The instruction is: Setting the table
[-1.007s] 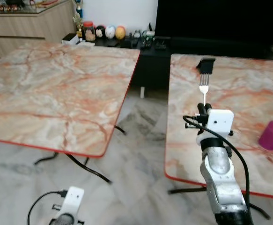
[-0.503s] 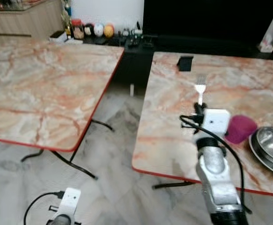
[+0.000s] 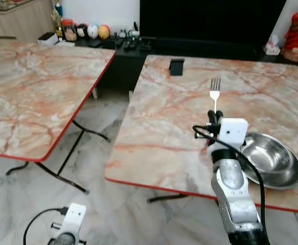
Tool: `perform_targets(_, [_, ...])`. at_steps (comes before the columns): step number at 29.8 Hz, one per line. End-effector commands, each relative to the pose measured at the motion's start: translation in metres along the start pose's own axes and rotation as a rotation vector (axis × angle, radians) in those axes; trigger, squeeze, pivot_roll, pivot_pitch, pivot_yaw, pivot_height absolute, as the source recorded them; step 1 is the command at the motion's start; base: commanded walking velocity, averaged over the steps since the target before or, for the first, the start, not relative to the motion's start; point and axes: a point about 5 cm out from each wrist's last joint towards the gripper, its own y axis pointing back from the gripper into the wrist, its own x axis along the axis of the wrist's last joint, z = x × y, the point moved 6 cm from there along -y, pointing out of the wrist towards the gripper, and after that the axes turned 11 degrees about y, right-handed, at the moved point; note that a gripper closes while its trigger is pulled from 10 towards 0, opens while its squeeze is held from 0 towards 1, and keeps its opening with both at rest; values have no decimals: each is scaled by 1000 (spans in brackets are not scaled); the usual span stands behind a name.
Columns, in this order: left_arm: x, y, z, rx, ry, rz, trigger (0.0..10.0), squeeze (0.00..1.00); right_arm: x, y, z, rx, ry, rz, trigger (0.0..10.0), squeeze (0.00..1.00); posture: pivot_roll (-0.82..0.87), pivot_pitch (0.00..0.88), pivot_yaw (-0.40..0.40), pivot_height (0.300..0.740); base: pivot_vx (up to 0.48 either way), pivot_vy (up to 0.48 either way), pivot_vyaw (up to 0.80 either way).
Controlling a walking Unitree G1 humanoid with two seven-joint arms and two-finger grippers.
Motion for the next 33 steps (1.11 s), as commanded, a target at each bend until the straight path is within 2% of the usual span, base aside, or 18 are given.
perform_targets(1, [-3, 1, 7, -10, 12, -10, 10000, 0, 2, -1, 9, -24, 0, 9, 10000, 0, -6, 0, 14, 740, 0, -364, 0])
perform_targets(19, [0, 0, 6, -8, 20, 2, 10000, 0, 3, -2, 17, -53, 9, 13, 10000, 0, -5, 0, 16, 740, 0, -431, 0])
perform_targets(33, [3, -1, 6, -4, 23, 10, 10000, 0, -4, -2, 27, -93, 25, -26, 10000, 0, -5, 0, 18, 740, 0, 0, 0])
